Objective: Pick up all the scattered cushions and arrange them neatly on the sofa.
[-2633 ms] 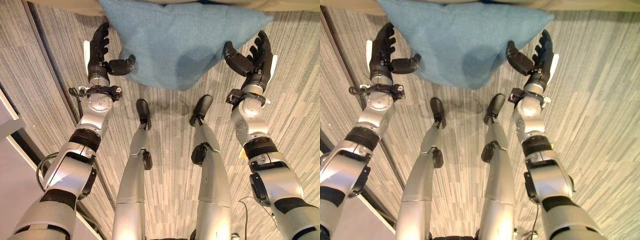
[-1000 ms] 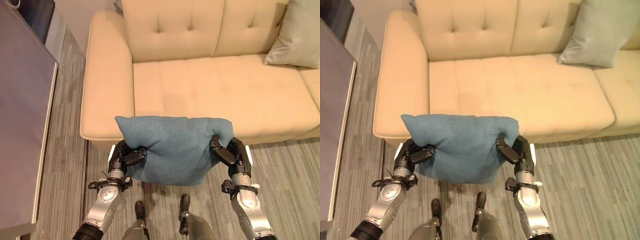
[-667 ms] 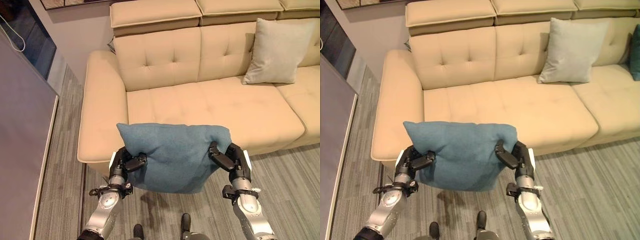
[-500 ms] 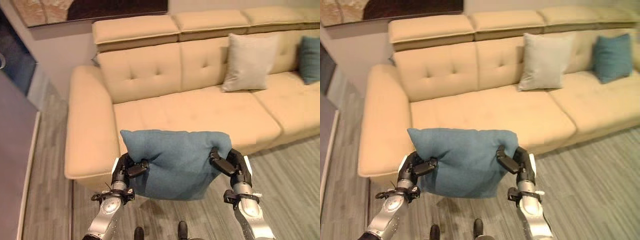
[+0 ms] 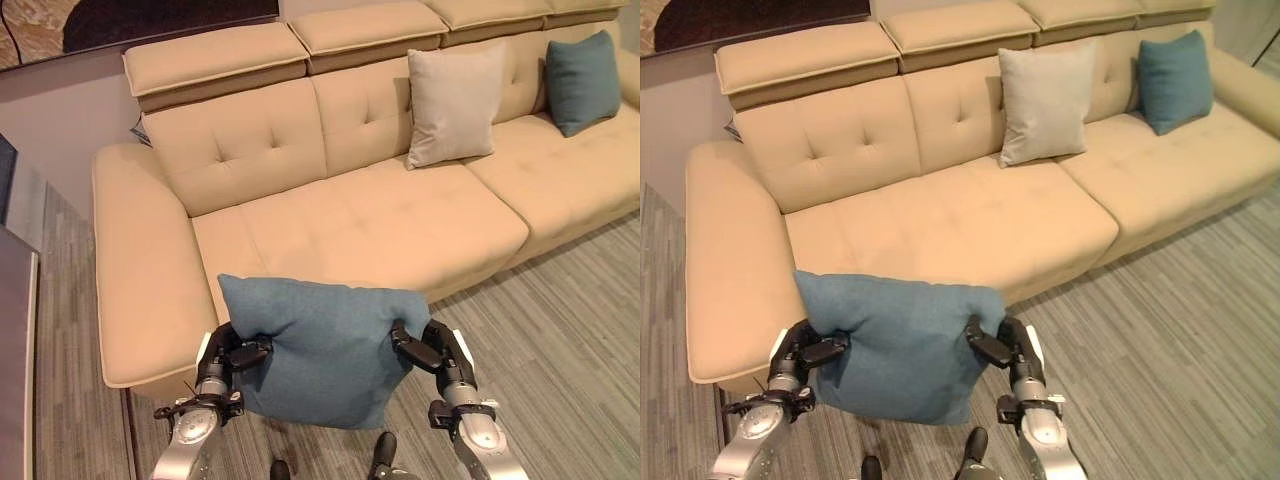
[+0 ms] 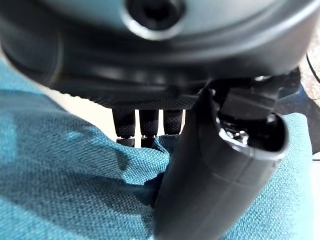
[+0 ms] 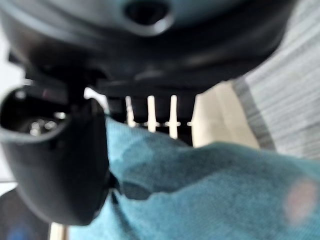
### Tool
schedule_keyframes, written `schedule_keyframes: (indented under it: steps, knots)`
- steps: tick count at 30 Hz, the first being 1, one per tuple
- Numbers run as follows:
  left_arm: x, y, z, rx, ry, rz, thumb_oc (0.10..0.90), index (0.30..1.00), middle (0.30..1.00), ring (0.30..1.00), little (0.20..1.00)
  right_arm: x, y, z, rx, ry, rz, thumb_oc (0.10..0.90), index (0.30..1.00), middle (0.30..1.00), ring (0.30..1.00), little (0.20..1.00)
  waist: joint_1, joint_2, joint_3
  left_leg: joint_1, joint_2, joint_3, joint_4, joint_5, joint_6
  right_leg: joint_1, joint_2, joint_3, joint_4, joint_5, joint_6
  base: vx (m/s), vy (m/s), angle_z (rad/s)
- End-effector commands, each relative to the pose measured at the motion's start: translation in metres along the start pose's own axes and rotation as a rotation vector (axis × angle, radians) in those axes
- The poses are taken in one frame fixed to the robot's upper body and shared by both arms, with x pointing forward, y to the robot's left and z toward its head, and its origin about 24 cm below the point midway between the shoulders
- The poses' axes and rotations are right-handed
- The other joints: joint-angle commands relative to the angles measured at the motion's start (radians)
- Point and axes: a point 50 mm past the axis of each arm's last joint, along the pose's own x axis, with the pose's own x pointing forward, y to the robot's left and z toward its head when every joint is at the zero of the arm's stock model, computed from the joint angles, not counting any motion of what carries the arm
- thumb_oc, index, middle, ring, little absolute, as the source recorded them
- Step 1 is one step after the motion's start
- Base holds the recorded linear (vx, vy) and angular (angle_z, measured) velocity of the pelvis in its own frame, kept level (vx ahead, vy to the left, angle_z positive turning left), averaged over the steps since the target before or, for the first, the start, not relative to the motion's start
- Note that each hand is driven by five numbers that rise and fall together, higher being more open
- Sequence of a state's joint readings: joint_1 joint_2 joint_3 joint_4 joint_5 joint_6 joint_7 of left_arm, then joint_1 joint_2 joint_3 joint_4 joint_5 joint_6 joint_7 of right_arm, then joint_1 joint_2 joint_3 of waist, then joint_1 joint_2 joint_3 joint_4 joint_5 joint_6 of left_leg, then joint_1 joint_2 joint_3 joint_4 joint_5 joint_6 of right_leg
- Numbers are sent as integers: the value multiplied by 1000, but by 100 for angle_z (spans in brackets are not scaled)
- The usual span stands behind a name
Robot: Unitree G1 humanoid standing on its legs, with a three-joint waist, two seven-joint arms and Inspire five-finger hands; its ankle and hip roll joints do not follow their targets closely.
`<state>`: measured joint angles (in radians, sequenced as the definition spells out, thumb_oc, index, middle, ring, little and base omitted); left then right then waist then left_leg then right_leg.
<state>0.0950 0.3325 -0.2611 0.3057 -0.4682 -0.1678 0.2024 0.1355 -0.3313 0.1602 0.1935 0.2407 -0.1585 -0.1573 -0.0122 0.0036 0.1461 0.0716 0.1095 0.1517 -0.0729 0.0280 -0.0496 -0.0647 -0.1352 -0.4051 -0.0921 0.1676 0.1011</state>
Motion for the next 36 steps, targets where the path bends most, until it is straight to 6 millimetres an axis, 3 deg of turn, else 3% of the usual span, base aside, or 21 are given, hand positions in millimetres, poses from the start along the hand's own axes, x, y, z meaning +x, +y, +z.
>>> schedule_keyframes:
  steps: [1, 3, 6, 7, 9, 10, 11, 13, 16, 17, 21, 25, 27, 32, 36]
  knots:
    - [15, -60, 79, -66, -377, -284, 400, 300, 300, 300, 300, 16, 2, 70, 43, -356, 17, 400, 300, 300, 300, 300, -10, -39, -38, -82, 15, -48, 356, -90, -58, 61, 14, 44, 66, -158, 26, 100, -229, 19]
    - [15, -61, 79, -75, -375, -285, 400, 300, 300, 300, 300, 17, 1, 69, 34, -345, 19, 400, 300, 300, 300, 300, -4, -40, -29, -122, 16, -62, 419, -74, -52, 84, 28, 48, 58, -173, 10, 118, -182, 14]
    - [15, -62, 80, -76, -377, -286, 400, 300, 300, 300, 300, 17, -1, 69, 30, -343, 17, 400, 300, 300, 300, 300, -1, -51, -22, -189, -16, -82, 445, -91, -43, 94, 28, 55, 51, -181, 8, 81, -72, -9]
    - [16, -64, 79, -74, -370, -292, 400, 300, 300, 300, 300, 17, -2, 70, 27, -345, 9, 400, 300, 300, 300, 300, -3, -62, -22, -223, -29, -40, 394, -128, -25, 105, 23, 49, 37, -188, 14, 80, -31, -8]
    - [16, -65, 78, -68, -365, -293, 400, 300, 300, 300, 300, 18, -2, 70, 26, -347, 6, 400, 300, 300, 300, 300, 1, -60, -22, -228, -28, -16, 356, -123, -23, 114, 27, 50, 32, -193, 16, 132, 2, 0]
    - [17, -65, 80, -60, -369, -298, 400, 300, 300, 300, 300, 20, -2, 70, 28, -347, 1, 400, 300, 300, 300, 300, 1, -56, -28, -248, -35, 0, 299, -89, -23, 117, 34, 52, 32, -198, 19, 139, 27, -2]
    - [17, -65, 80, -60, -368, -297, 400, 300, 300, 300, 300, 20, -2, 70, 28, -346, 1, 400, 300, 300, 300, 300, 4, -56, -24, -241, -34, 2, 298, -92, -24, 122, 35, 54, 31, -200, 19, 142, 36, -8]
    - [18, -65, 83, -53, -378, -296, 400, 300, 300, 300, 300, 22, -1, 71, 38, -345, -12, 400, 300, 300, 300, 300, 18, -54, -22, -320, -48, 27, 268, -20, -32, 141, 53, 62, 29, -216, 14, 135, 39, -4]
    - [17, -62, 82, -56, -378, -287, 400, 300, 300, 300, 300, 22, 3, 71, 34, -347, 2, 400, 300, 300, 300, 300, 29, -49, -30, -281, -52, 22, 211, -23, -24, 153, 68, 82, 36, -232, 18, 194, 84, -1]
    - [16, -59, 79, -50, -370, -277, 400, 300, 300, 300, 300, 22, 6, 68, 30, -338, 15, 400, 300, 300, 300, 300, 37, -55, -41, -254, -70, -8, 203, -32, -17, 170, 62, 93, 58, -248, 25, 293, 132, -35]
    - [15, -50, 77, -32, -361, -259, 400, 300, 300, 300, 300, 22, 13, 68, 38, -337, 44, 400, 300, 300, 300, 300, 53, -65, -66, -198, -87, 6, 176, -55, 13, 173, 37, 105, 119, -258, 43, 186, 115, -25]
    - [14, -43, 79, -26, -369, -236, 400, 300, 300, 300, 300, 25, 17, 74, 35, -357, 57, 400, 300, 300, 300, 300, 50, -50, -47, -145, -99, 1, 145, -70, 53, 81, -13, 130, 335, -201, 91, 57, 133, 8]
    - [13, -40, 80, -21, -377, -233, 400, 300, 300, 300, 300, 26, 20, 76, 51, -368, 68, 400, 300, 300, 300, 300, 41, -35, -34, -134, -99, -14, 133, -70, 64, 18, -14, 163, 421, -193, 101, 32, 93, 16]
    - [13, -41, 79, -32, -374, -234, 400, 300, 300, 300, 300, 25, 19, 77, 49, -370, 62, 400, 300, 300, 300, 300, 35, -22, -42, -85, -108, -42, 79, -76, 61, 2, -30, 176, 286, -204, 78, 94, -19, 36]
    - [16, -48, 82, -54, -387, -246, 400, 300, 300, 300, 300, 25, 15, 79, 44, -384, 36, 400, 300, 300, 300, 300, 7, -32, -36, -64, -124, -104, 69, -81, 50, -35, 5, 291, 177, -159, 82, 104, -107, 29]
